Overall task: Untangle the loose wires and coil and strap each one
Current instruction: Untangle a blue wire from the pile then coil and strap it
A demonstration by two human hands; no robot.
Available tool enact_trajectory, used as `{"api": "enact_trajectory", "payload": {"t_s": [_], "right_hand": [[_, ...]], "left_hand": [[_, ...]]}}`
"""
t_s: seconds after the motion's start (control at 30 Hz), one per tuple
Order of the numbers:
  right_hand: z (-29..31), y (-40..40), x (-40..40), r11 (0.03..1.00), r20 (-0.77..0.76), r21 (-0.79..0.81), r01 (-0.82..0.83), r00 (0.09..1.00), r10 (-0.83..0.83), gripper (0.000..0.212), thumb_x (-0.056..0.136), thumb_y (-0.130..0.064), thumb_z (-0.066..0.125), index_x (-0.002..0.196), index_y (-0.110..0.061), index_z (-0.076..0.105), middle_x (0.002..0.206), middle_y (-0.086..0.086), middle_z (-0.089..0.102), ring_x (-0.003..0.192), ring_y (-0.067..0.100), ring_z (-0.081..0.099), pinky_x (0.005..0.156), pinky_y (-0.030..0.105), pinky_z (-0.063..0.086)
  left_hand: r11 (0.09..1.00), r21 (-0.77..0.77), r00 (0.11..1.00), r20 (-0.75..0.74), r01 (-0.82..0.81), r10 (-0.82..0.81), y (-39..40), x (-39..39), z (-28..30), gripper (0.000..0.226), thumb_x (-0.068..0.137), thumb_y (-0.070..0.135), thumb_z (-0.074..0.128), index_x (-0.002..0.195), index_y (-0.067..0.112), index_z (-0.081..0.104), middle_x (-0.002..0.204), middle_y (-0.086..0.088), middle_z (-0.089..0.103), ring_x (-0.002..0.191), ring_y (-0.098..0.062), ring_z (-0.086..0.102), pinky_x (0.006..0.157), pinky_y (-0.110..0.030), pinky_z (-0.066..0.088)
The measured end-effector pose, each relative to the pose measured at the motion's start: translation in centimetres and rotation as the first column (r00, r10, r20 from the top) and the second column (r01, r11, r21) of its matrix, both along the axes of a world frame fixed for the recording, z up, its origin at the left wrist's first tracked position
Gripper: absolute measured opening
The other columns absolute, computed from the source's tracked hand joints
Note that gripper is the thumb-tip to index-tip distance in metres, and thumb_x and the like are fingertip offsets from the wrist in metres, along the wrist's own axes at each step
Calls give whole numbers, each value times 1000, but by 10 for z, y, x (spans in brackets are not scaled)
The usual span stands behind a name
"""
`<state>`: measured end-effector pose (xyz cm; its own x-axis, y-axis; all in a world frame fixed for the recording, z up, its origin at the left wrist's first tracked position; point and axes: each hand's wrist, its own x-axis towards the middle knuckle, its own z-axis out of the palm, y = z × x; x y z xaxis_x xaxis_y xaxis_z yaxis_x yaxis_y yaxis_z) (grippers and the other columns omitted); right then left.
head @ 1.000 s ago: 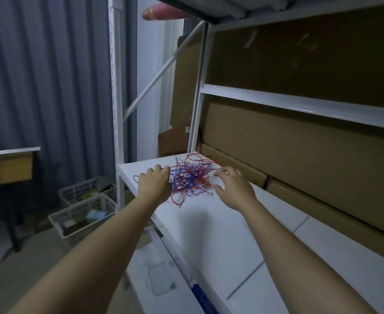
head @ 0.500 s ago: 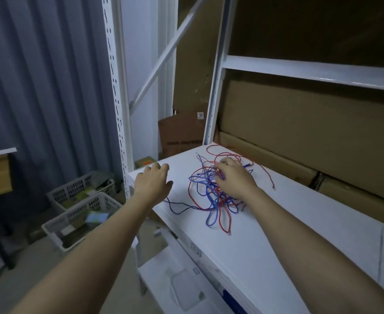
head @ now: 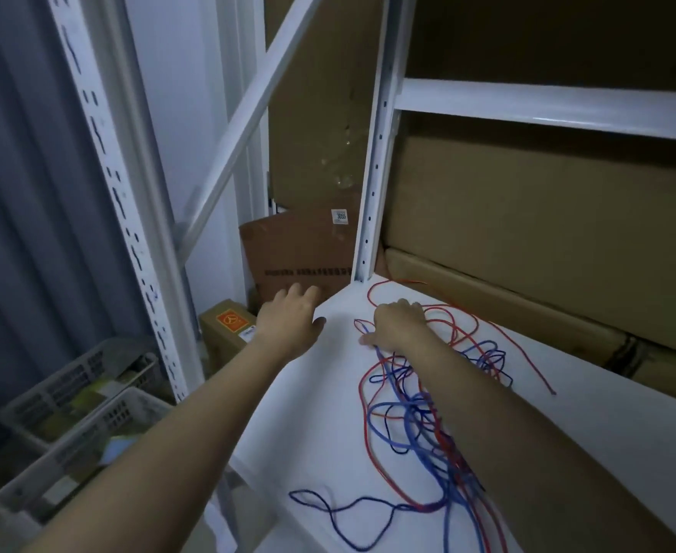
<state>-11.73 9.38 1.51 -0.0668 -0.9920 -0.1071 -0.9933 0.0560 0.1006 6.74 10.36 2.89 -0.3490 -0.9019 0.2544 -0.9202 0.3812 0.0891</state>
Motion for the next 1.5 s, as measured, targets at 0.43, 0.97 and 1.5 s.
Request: {"api": "enact_trajectory", "payload": {"t_s": [0.43, 0.97, 1.5], "right_hand": [[35, 50, -11, 940, 803, -140, 312, 591, -76, 10, 91, -17, 61, 82, -15, 64, 66, -1, 69, 56, 4, 61, 55, 19, 47], [120, 150, -7, 570, 897, -302, 764, 430, -102, 25, 97, -18, 55, 84, -2, 69, 71, 4, 67, 63, 12, 55, 63, 21, 44], [300, 162, -23, -22, 573, -763, 646, 692, 439, 23, 97, -19, 53, 79, -25, 67, 48, -13, 45, 44, -2, 39, 46, 12, 31]], "left_hand": [[832, -100, 817, -158, 546, -555, -49, -49, 17, 24, 98, 22, 44, 110, 26, 65, 105, 2, 68, 97, -22, 61, 71, -28, 43], [821, -248, 435, -749, 514, -499, -5, -70, 139, 20, 99, 27, 41, 86, 17, 53, 72, 3, 60, 67, -21, 57, 52, -29, 33], [418, -108, -76, -993, 902, -94, 46, -94, 272, 25, 94, 4, 26, 76, 14, 40, 40, 7, 30, 38, -10, 28, 43, -21, 34]]}}
